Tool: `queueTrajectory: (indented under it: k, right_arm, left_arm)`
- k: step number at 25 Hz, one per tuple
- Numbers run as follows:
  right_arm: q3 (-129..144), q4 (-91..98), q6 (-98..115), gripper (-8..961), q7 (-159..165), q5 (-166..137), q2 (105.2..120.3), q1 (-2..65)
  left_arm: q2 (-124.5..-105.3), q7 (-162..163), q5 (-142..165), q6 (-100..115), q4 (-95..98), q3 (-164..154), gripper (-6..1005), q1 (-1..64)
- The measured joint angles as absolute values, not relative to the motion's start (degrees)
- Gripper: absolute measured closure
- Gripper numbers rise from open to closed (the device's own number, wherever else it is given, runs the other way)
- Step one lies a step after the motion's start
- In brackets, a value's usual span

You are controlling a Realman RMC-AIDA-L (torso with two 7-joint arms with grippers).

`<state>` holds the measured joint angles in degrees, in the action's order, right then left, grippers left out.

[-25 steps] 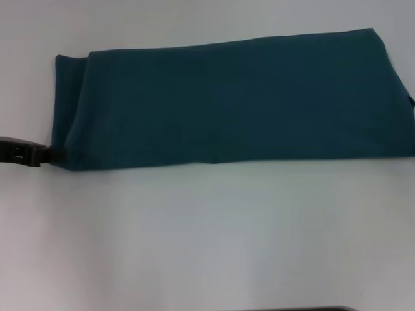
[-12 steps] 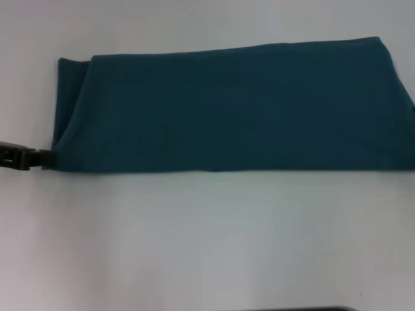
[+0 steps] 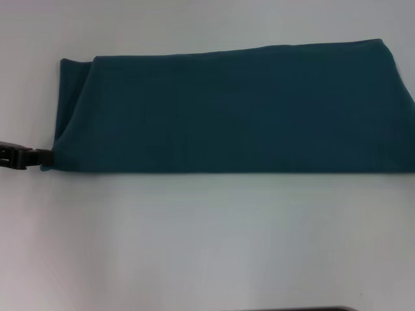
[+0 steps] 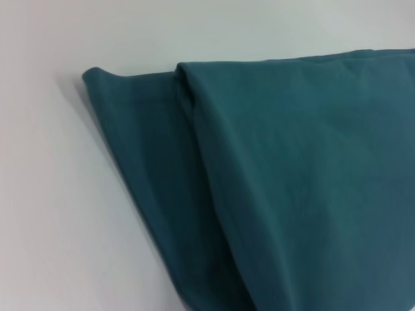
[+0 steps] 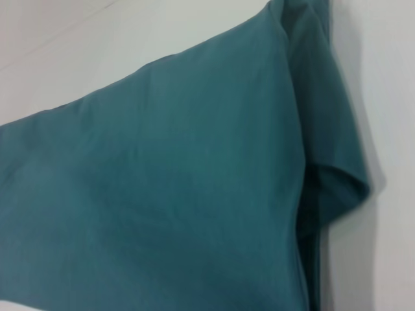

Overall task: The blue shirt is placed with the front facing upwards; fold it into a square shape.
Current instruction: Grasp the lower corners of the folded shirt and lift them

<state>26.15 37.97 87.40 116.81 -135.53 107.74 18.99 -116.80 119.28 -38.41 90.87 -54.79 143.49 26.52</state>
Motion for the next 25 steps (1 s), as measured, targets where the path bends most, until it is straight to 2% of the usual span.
queueTrajectory:
  k: [25]
  right_arm:
    - [25.8, 38.8, 88.6, 860, 117.2, -135.3, 107.39, 19.5]
  left_arm:
    - [-116.63, 119.7, -38.6, 91.8, -54.7, 143.6, 981, 27.1]
